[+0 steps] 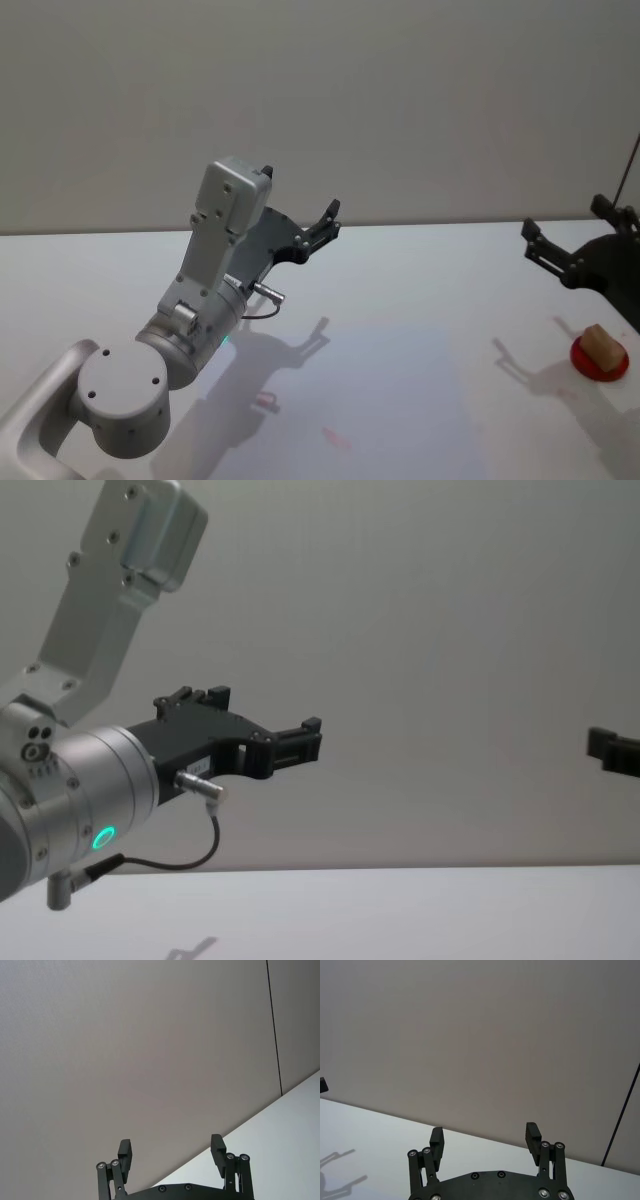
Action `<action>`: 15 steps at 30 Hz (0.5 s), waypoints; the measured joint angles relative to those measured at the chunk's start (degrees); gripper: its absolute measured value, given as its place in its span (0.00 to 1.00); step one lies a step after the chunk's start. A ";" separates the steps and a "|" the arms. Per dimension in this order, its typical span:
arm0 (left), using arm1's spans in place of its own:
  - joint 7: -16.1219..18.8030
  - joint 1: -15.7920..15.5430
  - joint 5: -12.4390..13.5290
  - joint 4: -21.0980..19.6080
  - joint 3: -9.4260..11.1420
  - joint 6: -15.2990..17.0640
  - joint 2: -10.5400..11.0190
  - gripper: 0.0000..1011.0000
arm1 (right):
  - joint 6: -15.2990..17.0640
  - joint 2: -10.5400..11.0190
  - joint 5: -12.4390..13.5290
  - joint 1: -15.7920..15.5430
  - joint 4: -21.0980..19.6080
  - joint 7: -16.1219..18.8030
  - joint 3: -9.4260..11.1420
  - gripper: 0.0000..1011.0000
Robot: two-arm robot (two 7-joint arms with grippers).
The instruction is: Use the one hand to pick up the stamp and affix it onto the A4 paper.
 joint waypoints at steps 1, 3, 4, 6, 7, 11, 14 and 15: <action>0.00 0.00 0.00 0.00 0.00 0.00 0.00 0.99 | 0.03 0.63 0.46 -0.15 0.10 0.58 0.47 0.99; 0.00 0.00 0.00 0.00 0.00 0.00 0.00 0.99 | 0.07 1.27 0.85 -0.30 0.20 1.05 0.94 0.99; 0.00 0.00 0.00 0.00 0.00 0.00 0.00 0.99 | 0.08 1.54 1.03 -0.38 0.24 1.26 1.16 0.99; 0.00 0.00 0.00 0.00 0.00 0.00 0.00 0.99 | 0.16 2.35 1.59 -0.67 0.37 1.92 1.77 0.99; 0.00 0.00 0.00 0.00 0.00 0.00 0.00 0.99 | 0.20 2.95 1.90 -0.90 0.46 2.28 2.23 0.99; 0.00 0.00 0.00 0.00 0.00 0.00 0.00 0.99 | 0.32 3.94 2.44 -1.36 0.69 2.94 2.97 0.99; 0.00 0.00 0.00 0.00 0.00 0.00 0.00 0.99 | 0.40 4.90 2.81 -1.89 1.00 3.36 3.70 0.99; 0.00 0.00 0.00 0.00 0.00 0.00 0.00 0.99 | 0.42 5.29 2.91 -2.13 1.16 3.50 4.02 0.99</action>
